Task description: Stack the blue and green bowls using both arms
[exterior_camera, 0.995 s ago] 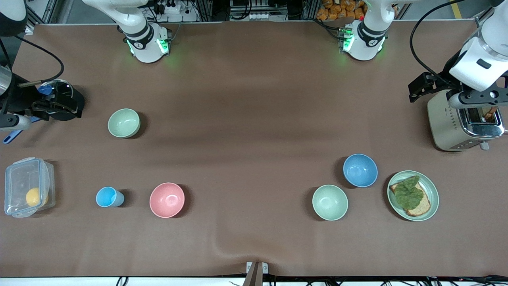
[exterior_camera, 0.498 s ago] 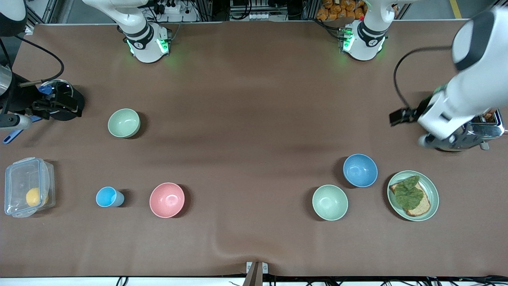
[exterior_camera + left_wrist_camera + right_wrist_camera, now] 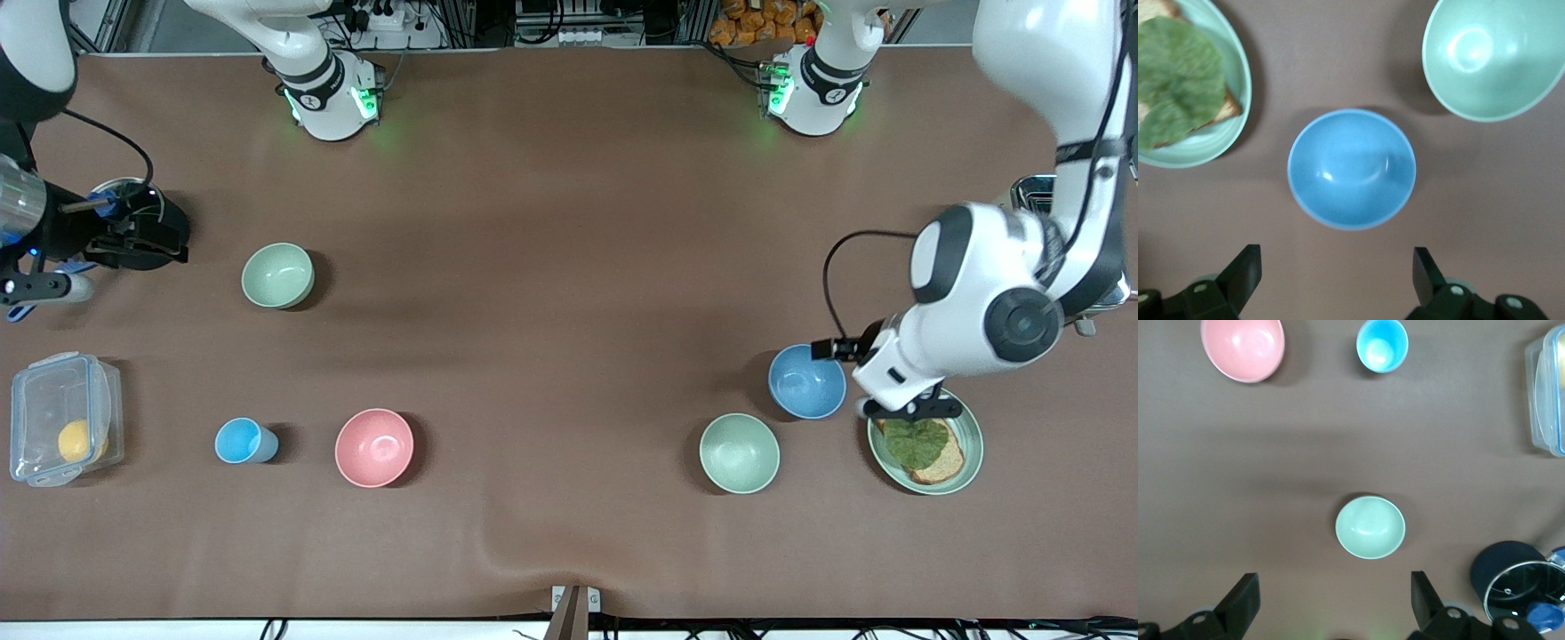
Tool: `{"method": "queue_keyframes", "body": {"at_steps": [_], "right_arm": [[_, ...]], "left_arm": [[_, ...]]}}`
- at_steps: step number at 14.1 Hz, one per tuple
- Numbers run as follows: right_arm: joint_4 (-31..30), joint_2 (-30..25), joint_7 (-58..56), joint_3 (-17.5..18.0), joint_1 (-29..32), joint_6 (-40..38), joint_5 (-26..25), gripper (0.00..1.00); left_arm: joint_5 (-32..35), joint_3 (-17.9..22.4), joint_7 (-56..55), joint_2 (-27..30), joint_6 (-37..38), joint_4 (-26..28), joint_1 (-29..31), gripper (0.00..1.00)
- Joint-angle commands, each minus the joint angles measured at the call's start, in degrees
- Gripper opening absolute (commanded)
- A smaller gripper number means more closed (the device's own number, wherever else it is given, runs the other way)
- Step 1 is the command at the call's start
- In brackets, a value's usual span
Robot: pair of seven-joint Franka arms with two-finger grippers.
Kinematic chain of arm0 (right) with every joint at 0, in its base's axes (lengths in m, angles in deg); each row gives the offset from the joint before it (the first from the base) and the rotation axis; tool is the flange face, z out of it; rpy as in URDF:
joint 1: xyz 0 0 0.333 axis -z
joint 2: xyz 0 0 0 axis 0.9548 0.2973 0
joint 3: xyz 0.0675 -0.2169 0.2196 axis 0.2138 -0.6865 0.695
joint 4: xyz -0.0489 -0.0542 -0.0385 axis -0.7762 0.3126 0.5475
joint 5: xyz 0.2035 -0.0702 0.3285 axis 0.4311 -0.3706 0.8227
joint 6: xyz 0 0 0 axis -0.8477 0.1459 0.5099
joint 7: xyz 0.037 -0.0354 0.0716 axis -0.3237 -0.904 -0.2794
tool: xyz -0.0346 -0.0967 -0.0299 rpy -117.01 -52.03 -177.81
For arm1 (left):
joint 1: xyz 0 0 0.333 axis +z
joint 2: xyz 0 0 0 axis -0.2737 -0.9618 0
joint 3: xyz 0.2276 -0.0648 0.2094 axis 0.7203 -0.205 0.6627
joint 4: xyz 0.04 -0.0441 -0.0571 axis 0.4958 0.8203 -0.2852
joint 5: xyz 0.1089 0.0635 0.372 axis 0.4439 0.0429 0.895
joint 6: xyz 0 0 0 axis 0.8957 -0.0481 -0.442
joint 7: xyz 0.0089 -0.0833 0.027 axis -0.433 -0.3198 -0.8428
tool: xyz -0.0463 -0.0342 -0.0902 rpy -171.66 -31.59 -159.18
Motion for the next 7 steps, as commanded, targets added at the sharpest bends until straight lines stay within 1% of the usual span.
{"method": "queue_keyframes", "body": {"at_steps": [1, 3, 4, 5, 6, 7], "right_arm": [[-6.0, -1.0, -1.4, -1.4, 0.1, 2.7, -1.1, 1.00], [-11.6, -1.5, -2.9, -3.0, 0.0, 7.9, -1.1, 1.00], [-14.1, -1.7, -5.5, -3.1, 0.1, 11.1, -1.2, 1.00], [-16.1, -1.5, -8.5, -3.5, 0.3, 13.6, -1.4, 1.00], [-18.2, -1.6, -9.9, -5.1, 0.0, 16.1, -1.3, 1.00], [-20.2, -1.7, -10.5, -5.5, -0.1, 17.9, -1.3, 1.00]], "left_arm": [[3.6, -0.1, -4.5, -5.4, -5.8, -1.0, -0.7, 1.00], [6.6, -0.2, -8.0, -8.9, -7.4, -0.9, -2.8, 1.00], [7.2, -0.2, -9.2, -10.9, -9.4, -0.7, -3.6, 1.00], [7.3, -0.2, -10.1, -11.9, -11.2, -0.6, -4.0, 1.00], [7.3, -0.2, -10.4, -12.5, -12.3, -0.6, -4.1, 1.00], [7.3, -0.2, -10.5, -13.2, -13.5, -0.6, -4.4, 1.00]]}}
